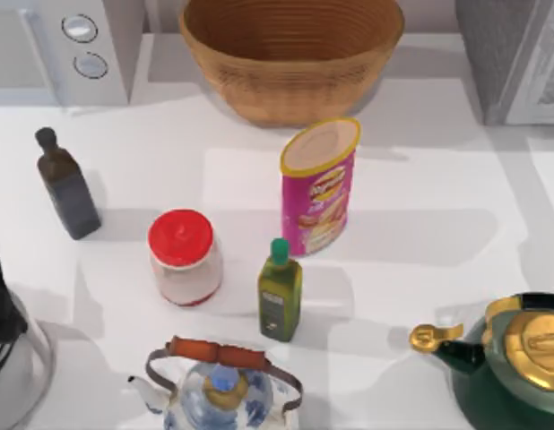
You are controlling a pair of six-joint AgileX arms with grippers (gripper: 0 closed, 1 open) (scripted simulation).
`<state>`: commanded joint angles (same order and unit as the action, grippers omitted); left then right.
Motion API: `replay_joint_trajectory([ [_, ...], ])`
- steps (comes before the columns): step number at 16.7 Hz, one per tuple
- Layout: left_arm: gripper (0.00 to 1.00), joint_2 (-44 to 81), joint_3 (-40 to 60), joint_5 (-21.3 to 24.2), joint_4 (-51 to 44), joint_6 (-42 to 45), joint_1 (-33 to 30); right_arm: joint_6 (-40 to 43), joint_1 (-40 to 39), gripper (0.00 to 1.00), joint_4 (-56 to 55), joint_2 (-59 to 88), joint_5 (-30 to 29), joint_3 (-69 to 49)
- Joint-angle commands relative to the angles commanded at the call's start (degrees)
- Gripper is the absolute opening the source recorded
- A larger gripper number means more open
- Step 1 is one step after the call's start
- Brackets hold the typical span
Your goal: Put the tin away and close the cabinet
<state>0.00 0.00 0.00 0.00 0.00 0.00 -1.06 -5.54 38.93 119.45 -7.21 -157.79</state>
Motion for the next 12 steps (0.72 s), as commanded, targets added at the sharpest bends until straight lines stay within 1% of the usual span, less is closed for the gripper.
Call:
replay_joint_trajectory([
  [8, 1.0, 0.0, 0.0, 0.0, 0.0, 0.0, 0.0, 0.0, -0.13, 1.0, 0.0, -0.01, 0.0, 0.01],
  [10, 1.0, 0.0, 0.0, 0.0, 0.0, 0.0, 0.0, -0.02, -0.12, 1.0, -0.39, -1.19, 0.15, 1.71],
  [12, 1.0, 0.0, 0.0, 0.0, 0.0, 0.0, 0.0, -0.07, -0.1, 1.0, -1.32, -4.04, 0.5, 5.76],
])
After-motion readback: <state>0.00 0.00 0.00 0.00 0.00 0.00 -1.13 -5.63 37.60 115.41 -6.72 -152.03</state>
